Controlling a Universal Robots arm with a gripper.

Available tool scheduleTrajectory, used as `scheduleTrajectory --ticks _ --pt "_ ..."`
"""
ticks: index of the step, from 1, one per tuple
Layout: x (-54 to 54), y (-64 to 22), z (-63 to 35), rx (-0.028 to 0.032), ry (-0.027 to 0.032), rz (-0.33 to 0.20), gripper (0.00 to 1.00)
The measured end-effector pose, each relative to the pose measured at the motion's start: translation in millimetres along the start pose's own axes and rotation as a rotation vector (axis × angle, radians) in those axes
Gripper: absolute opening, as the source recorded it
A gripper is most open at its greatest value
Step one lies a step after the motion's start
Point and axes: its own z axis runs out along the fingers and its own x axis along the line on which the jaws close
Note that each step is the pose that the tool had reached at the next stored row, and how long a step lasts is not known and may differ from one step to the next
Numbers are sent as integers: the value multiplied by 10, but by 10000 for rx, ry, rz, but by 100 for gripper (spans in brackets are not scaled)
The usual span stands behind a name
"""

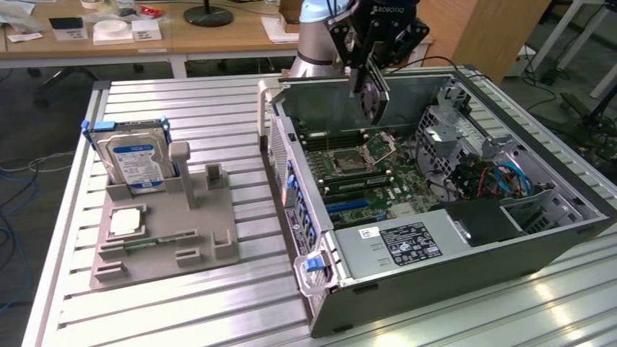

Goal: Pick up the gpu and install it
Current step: 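Pick up the gpu and move the gpu toward the slot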

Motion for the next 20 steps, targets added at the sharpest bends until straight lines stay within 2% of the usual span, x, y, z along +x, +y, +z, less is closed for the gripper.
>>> scheduleTrajectory --ticks 20 --pt "-232 0 1 0 0 1 28"
